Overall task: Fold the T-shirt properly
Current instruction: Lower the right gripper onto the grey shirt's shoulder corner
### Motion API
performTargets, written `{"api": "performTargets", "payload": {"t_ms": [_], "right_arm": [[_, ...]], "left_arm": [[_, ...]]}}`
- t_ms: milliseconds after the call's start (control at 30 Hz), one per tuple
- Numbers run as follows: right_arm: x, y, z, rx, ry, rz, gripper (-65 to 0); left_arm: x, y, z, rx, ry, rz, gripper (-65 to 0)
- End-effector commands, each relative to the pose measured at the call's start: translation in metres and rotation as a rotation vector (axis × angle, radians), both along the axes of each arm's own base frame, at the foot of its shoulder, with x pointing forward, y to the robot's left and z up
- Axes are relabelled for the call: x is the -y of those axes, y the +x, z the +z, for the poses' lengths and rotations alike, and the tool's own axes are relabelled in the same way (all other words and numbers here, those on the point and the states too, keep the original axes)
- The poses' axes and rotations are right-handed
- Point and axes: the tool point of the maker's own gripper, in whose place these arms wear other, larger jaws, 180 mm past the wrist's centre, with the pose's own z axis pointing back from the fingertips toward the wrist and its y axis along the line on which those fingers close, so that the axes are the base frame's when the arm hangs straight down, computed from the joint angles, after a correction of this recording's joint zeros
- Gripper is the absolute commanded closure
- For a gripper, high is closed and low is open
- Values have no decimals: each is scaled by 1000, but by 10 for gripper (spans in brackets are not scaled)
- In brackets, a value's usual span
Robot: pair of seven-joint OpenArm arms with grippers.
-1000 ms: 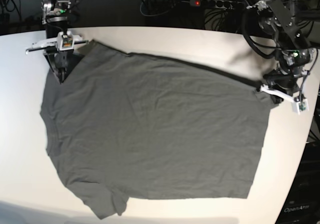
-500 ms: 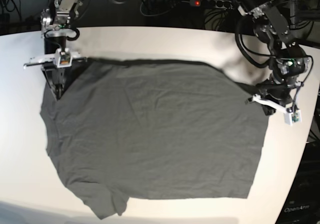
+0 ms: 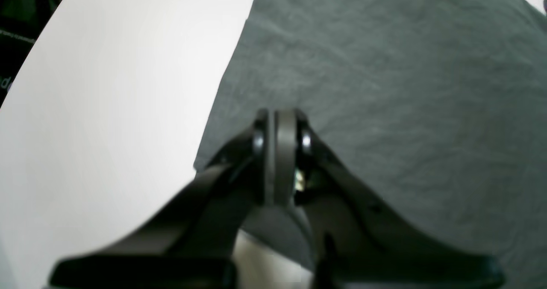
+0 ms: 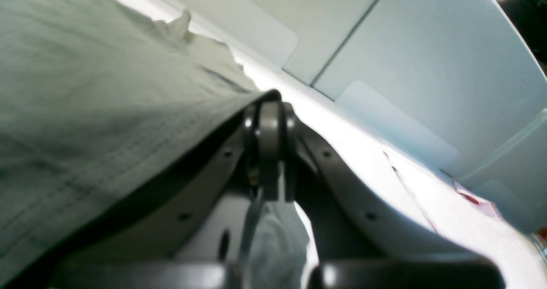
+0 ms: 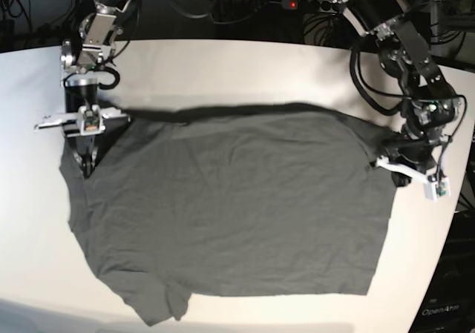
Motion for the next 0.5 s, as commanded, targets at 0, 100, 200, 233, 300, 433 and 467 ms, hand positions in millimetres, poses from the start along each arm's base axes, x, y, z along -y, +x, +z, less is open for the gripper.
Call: {"api": "performTargets", "payload": {"t_ms": [0,100,200,233,300,433,467], "right_arm": [[2,9,15,43,13,15,0],[3,16,16,35,28,12,0],[2,17,17,38,29,13,0],[2,17,17,38,29,13,0],[2,15,16,33,29,15,0],[1,11,11,19,32,14,0],[1,9,10,16,32,15,0]], "left_arm": [[-5,9,13,44,15,-1,-27],[-8,10,5,22,11,-2,-27],[-8,13,3,20,3,-4,-27],[-7,13,2,17,2,-9,-27],[-6,12,1,11,1,-10,-27],[-4,9,-9,-15,-11,-14,-27],[-4,6,-16,-36,-16,-14,-27]]}}
